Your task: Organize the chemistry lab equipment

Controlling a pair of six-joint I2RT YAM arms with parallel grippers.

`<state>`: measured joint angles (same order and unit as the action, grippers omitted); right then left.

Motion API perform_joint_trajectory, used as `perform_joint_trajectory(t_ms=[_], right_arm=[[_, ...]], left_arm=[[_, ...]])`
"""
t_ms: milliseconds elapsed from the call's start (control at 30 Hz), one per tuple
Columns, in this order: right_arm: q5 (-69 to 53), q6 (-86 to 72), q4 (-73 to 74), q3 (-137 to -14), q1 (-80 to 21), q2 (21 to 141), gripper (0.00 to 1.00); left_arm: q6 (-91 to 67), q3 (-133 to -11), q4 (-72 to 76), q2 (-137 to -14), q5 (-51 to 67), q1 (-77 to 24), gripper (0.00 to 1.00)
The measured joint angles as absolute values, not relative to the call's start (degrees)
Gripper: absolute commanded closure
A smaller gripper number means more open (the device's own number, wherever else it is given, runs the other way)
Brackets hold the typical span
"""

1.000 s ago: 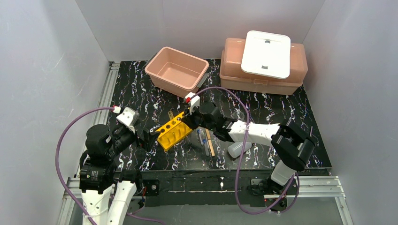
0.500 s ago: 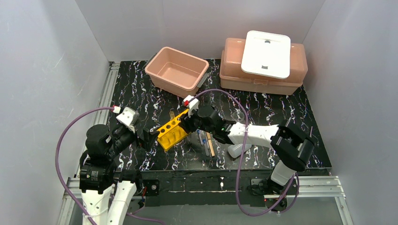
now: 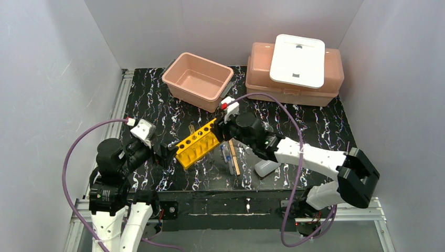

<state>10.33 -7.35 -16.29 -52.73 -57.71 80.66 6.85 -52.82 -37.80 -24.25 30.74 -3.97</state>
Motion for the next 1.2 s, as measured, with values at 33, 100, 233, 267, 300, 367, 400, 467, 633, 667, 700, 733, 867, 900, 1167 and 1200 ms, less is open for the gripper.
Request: perform_joint_trajectory(t_ms=[33, 100, 233, 267, 300, 367, 400, 467, 633, 667, 700, 733, 867, 900, 1167, 1200], right_arm=[[10.7, -7.6, -14.8, -52.7, -57.0, 79.5, 0.41], [11.8, -8.0, -12.2, -52.8, -55.1, 77.8, 0.42], [14.0, -9.1, -7.1, -54.2, -51.2, 77.0, 0.48], [14.5, -9.3, -6.0, -54.4, -50.3, 77.0, 0.50], [15.0, -9.8, -5.0, -54.6, -49.6, 77.2, 0.52], [15.4, -10.6, -3.4, -55.1, -48.6, 78.0, 0.56], [15.5, -11.1, -2.7, -55.4, -48.3, 78.7, 0.57], [15.4, -12.0, -1.9, -56.1, -48.1, 80.6, 0.58], [14.8, -14.1, 0.5, -56.1, -48.1, 82.9, 0.60], [14.8, -14.5, 0.7, -56.1, -48.1, 82.9, 0.61], [14.7, -15.0, 0.6, -56.1, -48.1, 82.8, 0.61], [14.7, -15.1, 0.6, -56.1, -48.1, 82.6, 0.61], [14.7, -16.1, 0.6, -54.6, -48.1, 80.7, 0.61], [14.7, -16.2, 0.8, -54.4, -48.1, 80.0, 0.61], [15.6, -16.4, 1.2, -53.7, -48.1, 74.8, 0.62], [15.6, -16.4, 1.2, -53.7, -48.1, 74.4, 0.63]], left_arm=[[6.9, -52.8, -37.8, -24.5, 30.6, -4.0, 0.02], [7.7, -52.4, -37.6, -24.8, 30.6, -4.0, 0.02], [12.2, -47.9, -38.5, -24.8, 30.8, -4.0, 0.02], [13.4, -46.9, -39.0, -24.8, 31.0, -4.0, 0.02], [15.0, -45.7, -39.6, -24.8, 31.2, -4.0, 0.02], [18.1, -43.2, -40.3, -24.7, 31.6, -4.0, 0.02], [19.9, -41.7, -40.4, -24.7, 31.6, -4.0, 0.02], [22.4, -39.7, -40.3, -25.1, 31.2, -4.0, 0.02], [25.9, -37.7, -37.1, -32.3, 30.3, -4.0, 0.03], [26.2, -37.4, -35.6, -34.3, 30.1, -4.0, 0.03], [26.5, -37.0, -34.2, -36.0, 29.9, -4.0, 0.03], [26.7, -36.7, -32.9, -37.5, 29.6, -4.0, 0.03], [28.6, -36.1, -28.9, -43.2, 29.4, -4.0, 0.02], [29.0, -36.1, -28.2, -44.4, 29.4, -4.0, 0.02], [32.4, -36.1, -25.7, -52.5, 32.8, -4.0, 0.02], [32.7, -36.1, -25.7, -53.1, 33.1, -4.0, 0.03]])
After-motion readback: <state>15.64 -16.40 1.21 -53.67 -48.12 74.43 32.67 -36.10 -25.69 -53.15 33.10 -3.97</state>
